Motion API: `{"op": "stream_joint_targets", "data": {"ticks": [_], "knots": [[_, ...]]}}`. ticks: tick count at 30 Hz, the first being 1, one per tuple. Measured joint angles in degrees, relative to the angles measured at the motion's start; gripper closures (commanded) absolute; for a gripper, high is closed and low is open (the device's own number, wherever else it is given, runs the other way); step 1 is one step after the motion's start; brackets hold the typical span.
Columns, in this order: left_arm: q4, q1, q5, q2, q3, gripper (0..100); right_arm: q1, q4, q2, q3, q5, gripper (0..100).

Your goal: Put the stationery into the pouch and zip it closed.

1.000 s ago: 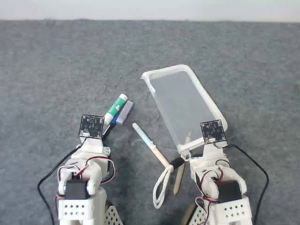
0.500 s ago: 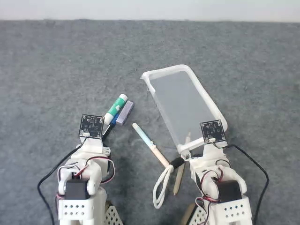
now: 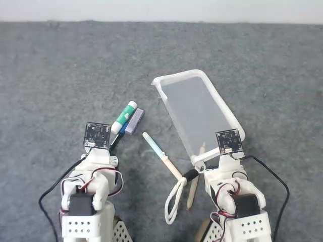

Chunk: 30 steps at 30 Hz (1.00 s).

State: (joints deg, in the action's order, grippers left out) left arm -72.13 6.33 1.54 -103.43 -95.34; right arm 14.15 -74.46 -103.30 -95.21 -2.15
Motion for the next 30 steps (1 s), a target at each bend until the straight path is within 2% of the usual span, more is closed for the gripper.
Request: {"op": "stream_joint_targets", "data": {"ticks": [4,11,19,24,30], "knots": [[0.0,0.9,0.5,0.0,0.1,99,0.0,0.0,0.0,0.0,-0.1,99.2],[5.1,7.9,6.2,0.0,-1.8,99,0.0,0.0,0.0,0.0,-0.1,99.2],[5.5,8.4,6.8,0.0,-1.9,99,-0.3,-1.1,0.0,0.7,-0.1,99.2],[5.5,8.4,6.8,0.0,-1.9,99,-4.8,-2.5,-0.4,5.4,-0.1,99.2],[5.5,8.4,6.8,0.0,-1.9,99,-6.4,-2.5,-0.4,13.5,-0.1,99.2]]}}
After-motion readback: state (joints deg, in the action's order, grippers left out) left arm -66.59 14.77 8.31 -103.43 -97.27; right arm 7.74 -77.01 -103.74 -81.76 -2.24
